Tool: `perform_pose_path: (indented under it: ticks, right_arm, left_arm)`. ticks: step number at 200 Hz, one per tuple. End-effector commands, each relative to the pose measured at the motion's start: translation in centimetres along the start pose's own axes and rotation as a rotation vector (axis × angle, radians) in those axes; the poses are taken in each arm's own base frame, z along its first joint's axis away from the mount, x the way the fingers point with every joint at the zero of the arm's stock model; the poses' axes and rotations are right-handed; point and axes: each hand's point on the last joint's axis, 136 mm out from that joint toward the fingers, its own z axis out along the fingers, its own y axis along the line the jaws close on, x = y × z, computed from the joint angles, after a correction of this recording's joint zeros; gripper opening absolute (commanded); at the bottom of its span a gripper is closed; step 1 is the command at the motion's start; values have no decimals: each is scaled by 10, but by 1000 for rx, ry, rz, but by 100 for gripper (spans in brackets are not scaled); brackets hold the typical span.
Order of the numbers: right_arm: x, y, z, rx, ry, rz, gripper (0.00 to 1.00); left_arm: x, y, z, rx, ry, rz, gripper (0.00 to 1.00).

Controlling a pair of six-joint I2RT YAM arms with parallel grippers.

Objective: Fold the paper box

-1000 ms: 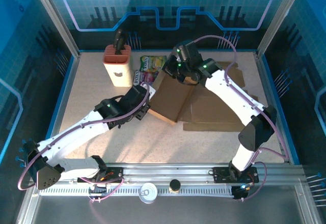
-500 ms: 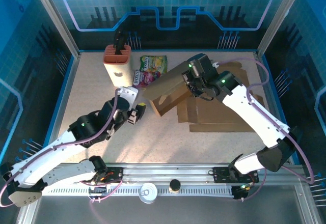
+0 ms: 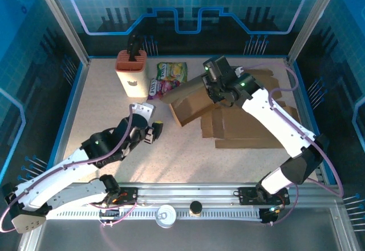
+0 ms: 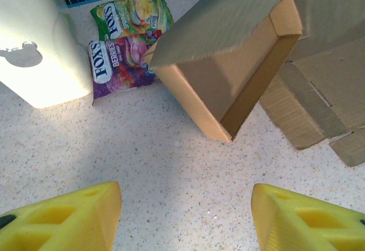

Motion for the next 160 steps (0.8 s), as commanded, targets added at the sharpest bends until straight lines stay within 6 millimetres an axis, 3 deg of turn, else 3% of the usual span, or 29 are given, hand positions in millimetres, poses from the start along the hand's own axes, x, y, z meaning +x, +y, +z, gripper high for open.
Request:
perform_pose_path:
  ticks: [1, 17, 49, 79, 125, 160]
  right_arm:
    - [-17, 23, -36, -97, -67, 20, 0]
    - [-26, 23, -57, -89, -88, 32, 0]
    - [-41, -11, -93, 24, -150, 109, 0]
    - [-41, -25, -101, 44, -139, 163, 0]
    - [-42, -7, -118, -29, -143, 147, 0]
    - [-36, -41, -121, 78, -153, 213, 0]
  left_arm:
    - [-7, 8, -5, -30, -52, -58, 63]
    - [-10, 11, -9, -36, -68, -77, 63]
    - [-18, 14, -19, -26, -101, -112, 64]
    - [-22, 13, -24, -11, -99, -123, 64]
    - [-17, 12, -24, -1, -86, -132, 64]
    - [-15, 7, -22, 22, -73, -123, 64]
